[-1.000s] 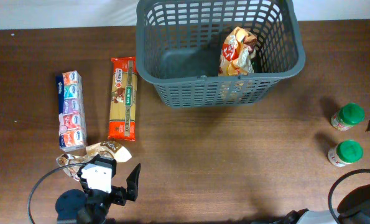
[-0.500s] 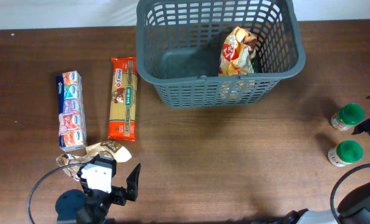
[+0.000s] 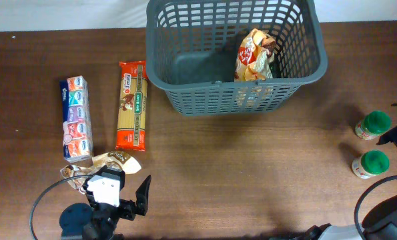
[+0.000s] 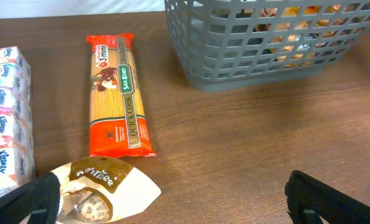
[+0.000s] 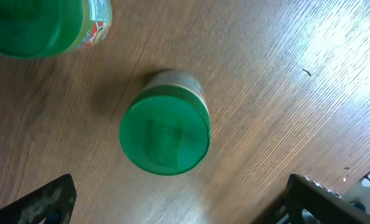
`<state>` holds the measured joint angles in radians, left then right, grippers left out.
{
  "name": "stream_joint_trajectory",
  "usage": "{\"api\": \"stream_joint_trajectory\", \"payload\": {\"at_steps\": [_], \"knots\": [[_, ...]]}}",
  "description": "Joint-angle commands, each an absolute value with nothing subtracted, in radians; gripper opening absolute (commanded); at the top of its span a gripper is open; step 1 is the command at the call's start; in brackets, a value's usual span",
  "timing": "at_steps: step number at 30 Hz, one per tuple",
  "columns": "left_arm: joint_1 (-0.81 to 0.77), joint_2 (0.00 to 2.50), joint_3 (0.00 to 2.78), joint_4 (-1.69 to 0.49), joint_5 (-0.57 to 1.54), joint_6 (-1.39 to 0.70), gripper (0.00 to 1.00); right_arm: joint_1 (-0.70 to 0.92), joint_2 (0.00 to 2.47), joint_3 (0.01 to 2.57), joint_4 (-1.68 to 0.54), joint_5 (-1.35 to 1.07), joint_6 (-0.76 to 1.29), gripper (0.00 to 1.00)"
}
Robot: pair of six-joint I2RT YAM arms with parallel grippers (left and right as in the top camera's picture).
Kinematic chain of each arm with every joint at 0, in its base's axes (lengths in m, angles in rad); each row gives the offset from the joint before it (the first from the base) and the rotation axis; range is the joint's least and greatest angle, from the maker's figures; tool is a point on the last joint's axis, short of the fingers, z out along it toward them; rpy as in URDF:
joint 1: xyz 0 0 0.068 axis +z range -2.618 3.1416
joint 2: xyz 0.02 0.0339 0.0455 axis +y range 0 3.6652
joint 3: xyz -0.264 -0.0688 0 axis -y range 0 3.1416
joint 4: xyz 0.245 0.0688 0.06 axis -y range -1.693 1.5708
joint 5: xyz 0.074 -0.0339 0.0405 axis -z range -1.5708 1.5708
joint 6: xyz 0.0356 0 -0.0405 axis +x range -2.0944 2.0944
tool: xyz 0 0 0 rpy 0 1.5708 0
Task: Pack container
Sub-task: 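Lower the right gripper over the front green-lidded jar and grasp it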
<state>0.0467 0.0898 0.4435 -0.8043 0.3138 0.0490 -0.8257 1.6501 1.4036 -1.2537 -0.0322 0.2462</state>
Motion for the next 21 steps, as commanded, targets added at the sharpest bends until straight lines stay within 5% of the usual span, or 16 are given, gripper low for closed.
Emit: {"api": "stream_joint_trajectory", "payload": {"at_steps": [1,9,21], "knots": [[0.051,0.091,0.451,-0.802,0.307,0.054,0.99,-0.805,1.641,1.396,-1.224,-0.044,0.171,0.99],[0.051,0.091,0.451,-0.802,0.307,0.054,0.99,-0.704,1.641,1.392,-1.121,-0.032,-0.096,0.99],[0.051,0.091,0.451,-0.802,0.307,0.054,0.99,-0.643,1.641,1.385,-1.173,0.118,-0.063,0.99]]}}
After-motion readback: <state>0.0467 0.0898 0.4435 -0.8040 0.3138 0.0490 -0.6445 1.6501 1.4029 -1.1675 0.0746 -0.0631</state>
